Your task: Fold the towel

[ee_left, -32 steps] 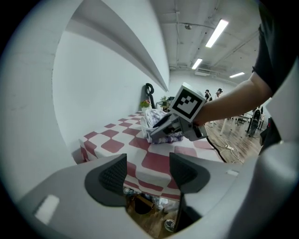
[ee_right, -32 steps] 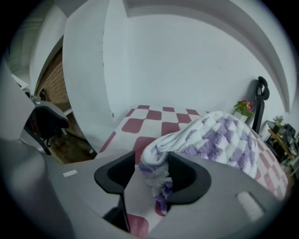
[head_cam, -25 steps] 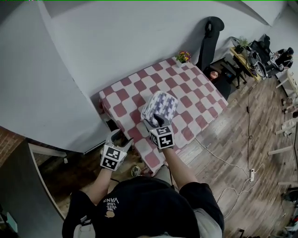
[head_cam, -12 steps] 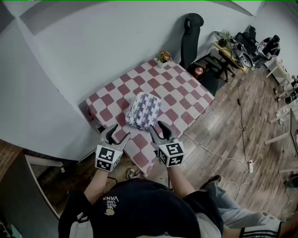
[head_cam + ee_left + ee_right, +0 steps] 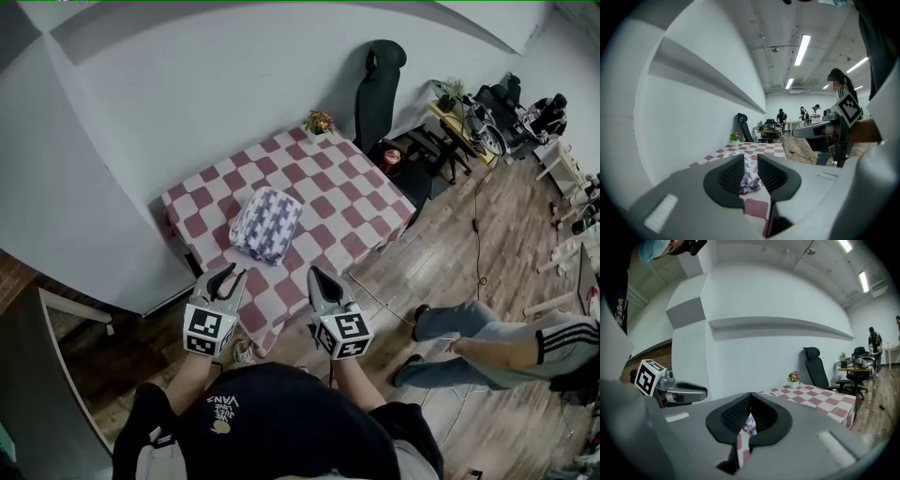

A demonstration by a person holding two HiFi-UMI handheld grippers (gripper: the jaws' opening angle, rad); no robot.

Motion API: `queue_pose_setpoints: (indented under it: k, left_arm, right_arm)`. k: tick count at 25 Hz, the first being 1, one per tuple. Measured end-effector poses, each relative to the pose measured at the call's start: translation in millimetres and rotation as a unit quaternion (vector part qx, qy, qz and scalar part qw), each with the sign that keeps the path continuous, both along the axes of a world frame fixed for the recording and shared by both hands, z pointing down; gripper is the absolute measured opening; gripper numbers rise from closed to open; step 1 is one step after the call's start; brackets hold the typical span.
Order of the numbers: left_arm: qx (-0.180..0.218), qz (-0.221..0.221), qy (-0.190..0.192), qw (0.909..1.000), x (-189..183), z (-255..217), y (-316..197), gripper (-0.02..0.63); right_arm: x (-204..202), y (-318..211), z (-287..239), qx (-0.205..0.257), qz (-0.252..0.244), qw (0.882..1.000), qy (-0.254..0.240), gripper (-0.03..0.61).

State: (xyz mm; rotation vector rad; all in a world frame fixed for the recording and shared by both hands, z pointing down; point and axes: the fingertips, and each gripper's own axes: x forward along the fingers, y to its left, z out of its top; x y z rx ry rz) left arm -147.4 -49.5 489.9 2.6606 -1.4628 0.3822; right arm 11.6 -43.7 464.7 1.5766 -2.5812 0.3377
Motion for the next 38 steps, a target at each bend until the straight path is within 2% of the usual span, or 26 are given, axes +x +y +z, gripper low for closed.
queue_pose_setpoints:
  k: [5,9,13,19,29,38]
  left_arm:
    - [0.007,-0.025,-0.001,0.9997,21.0,-6.5,29.8,0.025]
    - [0.004,-0.041,-0.010,0.9991,37.0,-3.5,51.7,0.008]
    - [0.003,-0.061,-0.023,0.9979,48.5,2.3,74.3,0.003]
    - [0.002,-0.086,-0.034,0.9957,57.4,2.6,98.7,0.003]
    - [0.001,-0.093,-0.034,0.9951,68.3,5.9,119.9,0.002]
    - [-0.003,-0.091,-0.033,0.9953,68.2,10.1,117.1,0.003]
  right_arm:
    - [17.7,20.1,1.7,-0.004,-0.030,1.000,-0.004,0.006]
    - [26.9,35.2,6.9,-0.013,-0.053,0.998,-0.003,0.006]
    - [39.3,52.2,20.9,-0.027,-0.073,0.997,0.002,0.005]
    - [53.2,67.9,24.2,-0.024,-0.087,0.996,0.019,0.005]
    - [60.9,80.3,24.9,-0.020,-0.096,0.995,0.032,0.005]
    - [58.6,78.3,30.3,-0.024,-0.098,0.994,0.034,0.005]
